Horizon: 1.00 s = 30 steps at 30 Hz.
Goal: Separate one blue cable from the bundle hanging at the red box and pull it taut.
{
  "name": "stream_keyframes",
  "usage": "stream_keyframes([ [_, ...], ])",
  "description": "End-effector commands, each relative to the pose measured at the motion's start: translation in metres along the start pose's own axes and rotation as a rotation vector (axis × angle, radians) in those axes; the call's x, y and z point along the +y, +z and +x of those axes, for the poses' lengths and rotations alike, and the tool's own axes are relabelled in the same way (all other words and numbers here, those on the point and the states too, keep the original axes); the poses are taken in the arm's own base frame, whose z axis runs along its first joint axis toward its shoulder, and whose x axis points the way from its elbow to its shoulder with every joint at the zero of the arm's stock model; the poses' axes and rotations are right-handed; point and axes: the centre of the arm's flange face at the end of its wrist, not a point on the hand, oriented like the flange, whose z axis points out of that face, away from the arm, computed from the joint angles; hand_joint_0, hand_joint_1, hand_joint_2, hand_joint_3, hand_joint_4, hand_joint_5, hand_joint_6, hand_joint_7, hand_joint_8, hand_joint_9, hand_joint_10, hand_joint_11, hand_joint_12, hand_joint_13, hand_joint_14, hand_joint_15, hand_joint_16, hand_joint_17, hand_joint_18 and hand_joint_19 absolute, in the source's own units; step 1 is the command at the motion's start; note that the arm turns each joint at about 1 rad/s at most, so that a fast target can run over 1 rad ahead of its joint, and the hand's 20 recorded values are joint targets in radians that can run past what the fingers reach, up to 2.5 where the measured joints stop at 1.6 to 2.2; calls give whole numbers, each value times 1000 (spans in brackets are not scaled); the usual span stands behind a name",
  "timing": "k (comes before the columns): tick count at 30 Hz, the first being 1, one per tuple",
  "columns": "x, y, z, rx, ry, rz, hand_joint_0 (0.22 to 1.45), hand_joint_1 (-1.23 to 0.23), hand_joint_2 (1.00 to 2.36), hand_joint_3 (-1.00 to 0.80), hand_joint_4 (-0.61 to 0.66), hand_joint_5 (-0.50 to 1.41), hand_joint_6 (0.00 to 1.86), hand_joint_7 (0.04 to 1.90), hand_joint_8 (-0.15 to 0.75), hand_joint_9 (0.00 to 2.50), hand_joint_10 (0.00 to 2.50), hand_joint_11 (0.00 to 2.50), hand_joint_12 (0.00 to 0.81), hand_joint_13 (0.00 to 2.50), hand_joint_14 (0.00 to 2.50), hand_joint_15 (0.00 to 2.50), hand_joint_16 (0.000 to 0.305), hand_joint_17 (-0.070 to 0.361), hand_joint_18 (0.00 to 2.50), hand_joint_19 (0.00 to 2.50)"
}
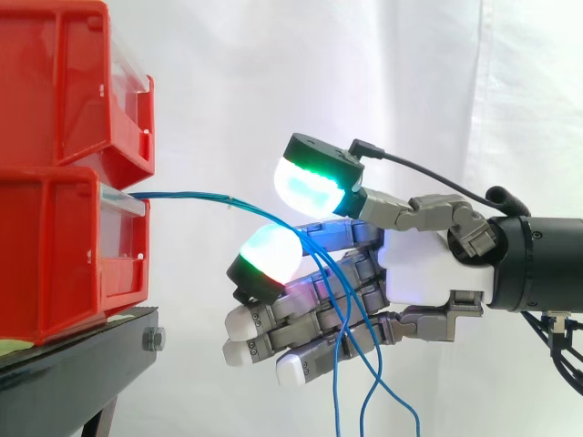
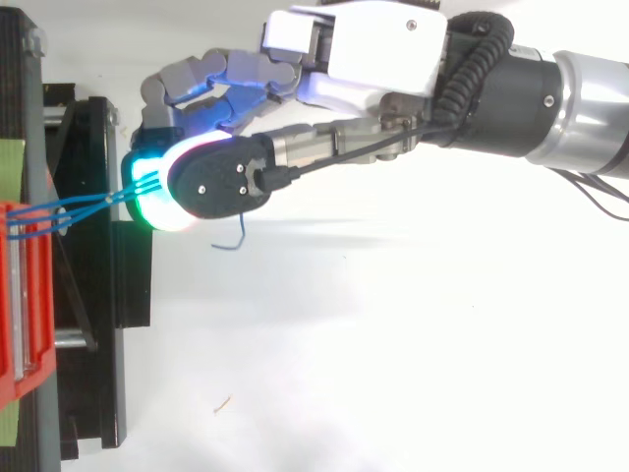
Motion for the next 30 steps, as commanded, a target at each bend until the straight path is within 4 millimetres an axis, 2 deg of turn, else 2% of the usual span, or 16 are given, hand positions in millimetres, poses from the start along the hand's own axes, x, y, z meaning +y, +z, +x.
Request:
stream_keyframes([
  [1, 1, 1, 2, 1, 0, -3, 614, -348, 1000, -500, 276, -56, 501, 1267, 353, 897, 6, 251, 263, 556, 2, 82, 31, 70, 677, 287],
  [6, 1, 1, 2, 1, -3, -3, 684, -599, 1018, -244, 257, -74, 502, 1248, 356, 897, 8, 270, 264, 568, 3, 88, 31, 69, 696, 273],
  [12, 0, 1, 2, -4, -6, -4, 696, -719, 1016, -102, 249, -88, 500, 1283, 350, 870, 7, 289, 274, 563, 2, 87, 32, 73, 703, 259],
  [14, 0, 1, 2, -4, -9, -4, 706, -756, 1016, -109, 239, -109, 542, 1238, 348, 840, 7, 324, 274, 545, 2, 81, 32, 72, 690, 256],
  [15, 0, 1, 2, -4, -11, -4, 710, -776, 1014, -138, 243, -132, 598, 1154, 344, 823, 10, 350, 280, 539, 2, 89, 32, 73, 680, 252],
  [17, 1, 1, 2, -4, -15, -4, 691, -805, 1014, -238, 243, -148, 634, 1095, 337, 802, 9, 378, 281, 527, 2, 83, 32, 73, 672, 249],
  [18, 1, 1, 2, -4, -17, -4, 650, -807, 1008, -375, 245, -151, 640, 1093, 335, 800, 9, 389, 282, 520, 3, 93, 32, 73, 664, 259],
  [19, 1, 1, 2, -4, -26, -5, 623, -773, 1000, -487, 256, -155, 680, 1019, 335, 801, 8, 384, 281, 519, 3, 98, 32, 73, 662, 268],
  [20, 0, 1, 2, -4, -29, -4, 609, -747, 1000, -500, 259, -153, 681, 1020, 340, 813, 11, 390, 280, 521, 4, 93, 32, 73, 663, 275],
  [22, 1, 1, 3, -3, -34, -6, 575, -568, 1000, -500, 258, -123, 663, 1085, 350, 863, 9, 373, 278, 553, 4, 103, 32, 72, 676, 293],
  [25, 1, 1, 5, -1, -38, -4, 570, -375, 1000, -500, 240, -99, 619, 1144, 353, 914, 8, 365, 272, 564, 4, 103, 32, 72, 686, 298],
  [28, 2, 1, 5, -1, -38, -7, 579, -312, 1000, -500, 237, -72, 555, 1253, 353, 949, 8, 344, 263, 588, 4, 101, 31, 70, 695, 309],
  [30, 1, 1, 5, -1, -38, -6, 604, -319, 1000, -500, 239, -64, 537, 1285, 347, 960, 9, 350, 257, 590, 3, 105, 30, 69, 699, 309],
])
